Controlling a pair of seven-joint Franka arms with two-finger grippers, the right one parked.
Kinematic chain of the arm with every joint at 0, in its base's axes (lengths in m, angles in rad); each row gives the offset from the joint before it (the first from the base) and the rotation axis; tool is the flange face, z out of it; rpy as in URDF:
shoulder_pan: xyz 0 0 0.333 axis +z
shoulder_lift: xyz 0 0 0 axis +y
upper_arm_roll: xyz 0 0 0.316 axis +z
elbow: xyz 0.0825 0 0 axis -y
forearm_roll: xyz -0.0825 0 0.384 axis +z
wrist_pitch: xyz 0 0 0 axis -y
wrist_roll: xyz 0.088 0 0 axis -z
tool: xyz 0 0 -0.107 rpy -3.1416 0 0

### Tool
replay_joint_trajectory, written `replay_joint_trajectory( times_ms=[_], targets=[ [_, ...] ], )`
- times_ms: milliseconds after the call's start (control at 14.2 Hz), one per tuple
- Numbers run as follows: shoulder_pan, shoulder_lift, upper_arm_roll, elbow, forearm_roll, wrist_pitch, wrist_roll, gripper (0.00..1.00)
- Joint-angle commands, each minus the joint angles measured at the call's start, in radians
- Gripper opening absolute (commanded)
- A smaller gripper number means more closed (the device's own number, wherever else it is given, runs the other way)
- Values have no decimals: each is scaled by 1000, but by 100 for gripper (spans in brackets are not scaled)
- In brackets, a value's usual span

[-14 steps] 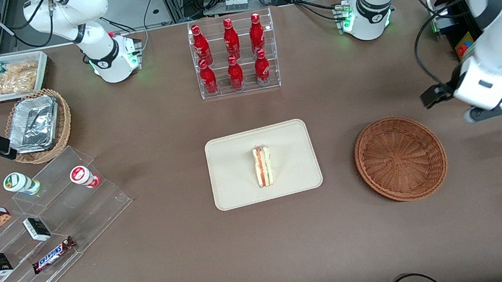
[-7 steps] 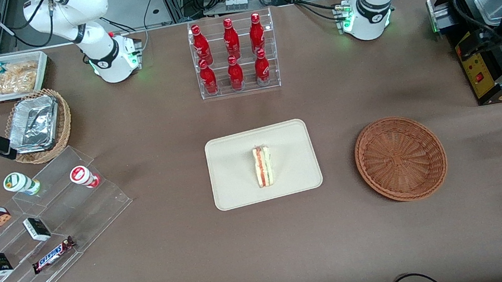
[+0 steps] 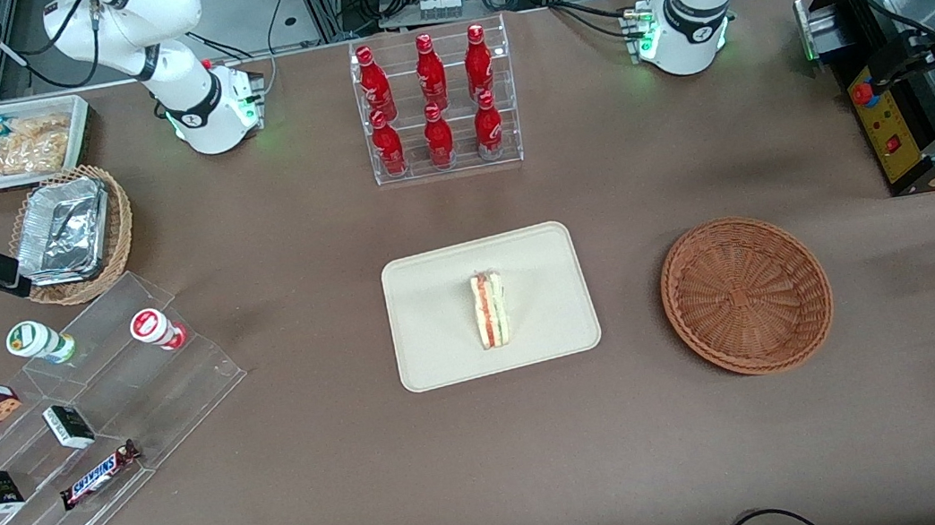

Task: Place sandwich from basket to tray

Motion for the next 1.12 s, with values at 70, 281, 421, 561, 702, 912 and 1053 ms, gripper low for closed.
replay_joint_trajectory(
  times_ms=[70,281,421,561,702,912,1053],
  targets=[
    [159,35,-180,50,-6,-23,6,100],
    [115,35,-168,56,-1,-26,5,100],
    [69,32,-122,56,-7,-33,5,100],
    [67,32,-115,56,-10,-33,6,100],
    [67,32,-115,56,-12,-31,6,100],
    [67,32,-115,56,-13,-31,6,100],
    [68,32,-115,56,-29,-30,2,100]
  ],
)
